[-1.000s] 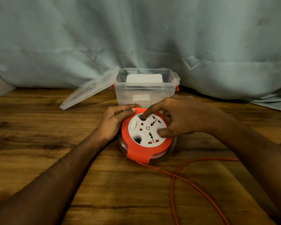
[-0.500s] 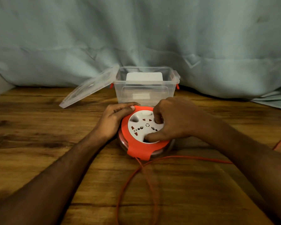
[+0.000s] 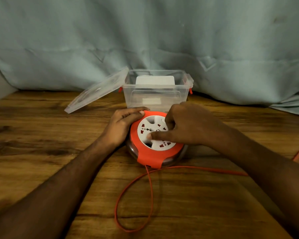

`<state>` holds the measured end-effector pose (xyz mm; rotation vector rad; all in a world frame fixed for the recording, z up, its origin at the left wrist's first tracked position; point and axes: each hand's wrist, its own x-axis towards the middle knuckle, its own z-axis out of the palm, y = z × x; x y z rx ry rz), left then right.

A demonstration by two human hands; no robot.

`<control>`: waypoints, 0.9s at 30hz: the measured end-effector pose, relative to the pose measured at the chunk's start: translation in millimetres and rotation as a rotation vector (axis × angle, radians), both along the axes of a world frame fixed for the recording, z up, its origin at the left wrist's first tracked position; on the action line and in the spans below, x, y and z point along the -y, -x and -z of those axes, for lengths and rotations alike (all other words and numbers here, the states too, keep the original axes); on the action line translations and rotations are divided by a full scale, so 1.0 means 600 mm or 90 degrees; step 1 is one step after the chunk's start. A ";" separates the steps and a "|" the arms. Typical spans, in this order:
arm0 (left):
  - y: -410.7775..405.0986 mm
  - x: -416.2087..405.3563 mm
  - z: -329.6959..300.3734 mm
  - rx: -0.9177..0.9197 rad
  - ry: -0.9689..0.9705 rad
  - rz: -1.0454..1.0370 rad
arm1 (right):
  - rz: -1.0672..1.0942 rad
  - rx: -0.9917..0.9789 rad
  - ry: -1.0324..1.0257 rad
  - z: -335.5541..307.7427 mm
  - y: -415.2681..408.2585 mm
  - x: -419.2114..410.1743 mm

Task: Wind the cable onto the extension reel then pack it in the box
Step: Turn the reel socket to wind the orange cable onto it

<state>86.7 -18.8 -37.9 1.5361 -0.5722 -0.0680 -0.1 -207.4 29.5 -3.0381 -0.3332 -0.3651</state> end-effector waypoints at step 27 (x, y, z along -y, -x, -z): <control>-0.009 0.005 0.004 -0.044 -0.016 0.108 | -0.083 -0.109 0.072 -0.028 -0.008 0.048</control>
